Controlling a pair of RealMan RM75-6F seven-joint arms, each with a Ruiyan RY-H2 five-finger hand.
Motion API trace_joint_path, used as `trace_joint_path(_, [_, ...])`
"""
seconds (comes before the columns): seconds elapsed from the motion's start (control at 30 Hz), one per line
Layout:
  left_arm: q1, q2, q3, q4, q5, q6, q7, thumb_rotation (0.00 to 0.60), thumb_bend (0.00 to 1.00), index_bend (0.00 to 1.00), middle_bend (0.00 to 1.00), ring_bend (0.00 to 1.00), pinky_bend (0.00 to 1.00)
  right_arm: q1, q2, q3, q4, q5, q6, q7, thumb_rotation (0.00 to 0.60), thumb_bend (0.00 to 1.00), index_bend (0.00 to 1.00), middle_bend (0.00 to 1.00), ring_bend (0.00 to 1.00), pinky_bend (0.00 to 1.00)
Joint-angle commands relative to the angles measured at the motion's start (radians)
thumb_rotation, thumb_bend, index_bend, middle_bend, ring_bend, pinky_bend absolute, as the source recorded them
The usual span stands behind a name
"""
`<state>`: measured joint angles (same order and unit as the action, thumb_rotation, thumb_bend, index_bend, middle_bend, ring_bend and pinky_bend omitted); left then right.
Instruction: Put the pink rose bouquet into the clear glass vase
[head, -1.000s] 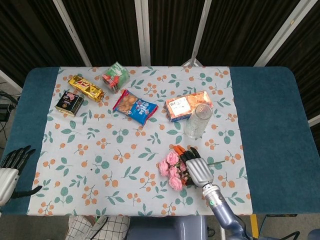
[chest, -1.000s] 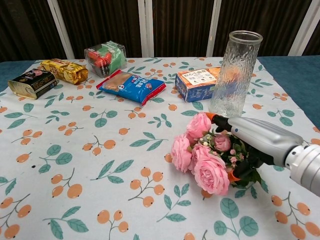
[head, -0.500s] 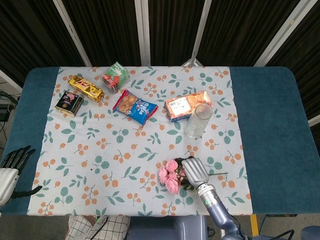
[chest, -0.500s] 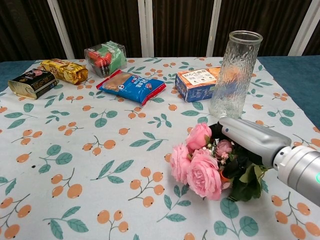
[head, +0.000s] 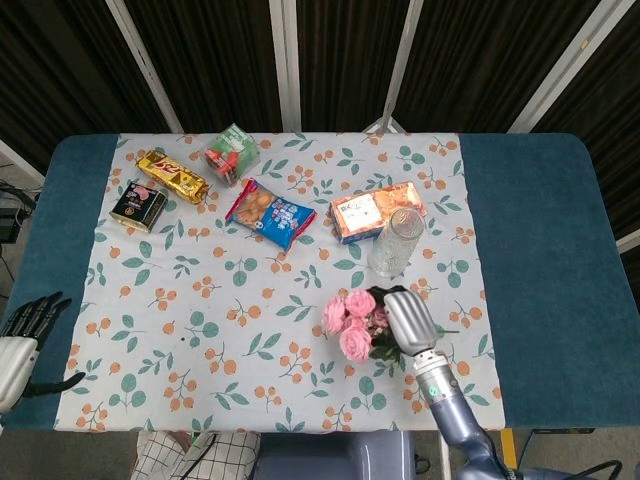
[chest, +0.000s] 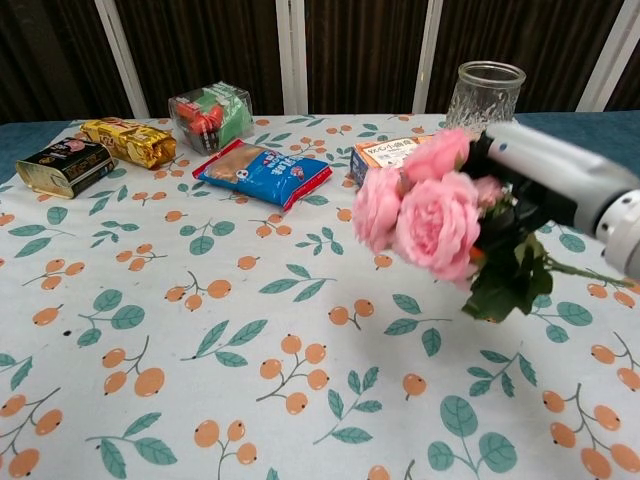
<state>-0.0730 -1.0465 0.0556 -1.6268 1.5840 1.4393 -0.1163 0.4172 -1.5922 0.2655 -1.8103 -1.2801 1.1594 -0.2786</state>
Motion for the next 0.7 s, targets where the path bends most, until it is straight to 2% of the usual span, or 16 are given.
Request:
trace_joint_path(0.03, [0.0,0.0,0.001,-0.001,0.0,0.0,0.0,0.6,0.0,0.0,0.0,0.0,0.0,-0.018,0.064,0.092,-0.096,0.052,0.053,0.084,0.6,0.29,0.55,0.5,0.57,0.39])
trace_joint_path(0.37, [0.001,0.0,0.002,-0.005,0.005,0.003,0.0,0.6,0.0,0.0,0.0,0.0,0.0,-0.045,0.191,0.36,-0.334,0.253,0.136,0.291,0.6,0.29,0.55,0.5,0.57,0.39])
trace_joint_path(0.53, [0.001,-0.001,0.002,-0.004,0.007,0.004,0.003,0.6,0.0,0.0,0.0,0.0,0.0,-0.021,0.201,0.487,-0.379,0.364,0.155,0.393,0.6,0.29,0.55,0.5,0.57,0.39])
trace_joint_path(0.7, [0.0,-0.002,0.001,-0.004,0.004,0.001,0.006,0.6,0.0,0.0,0.0,0.0,0.0,0.03,0.17,0.605,-0.371,0.474,0.174,0.504,0.6,0.29,0.55,0.5,0.57,0.39])
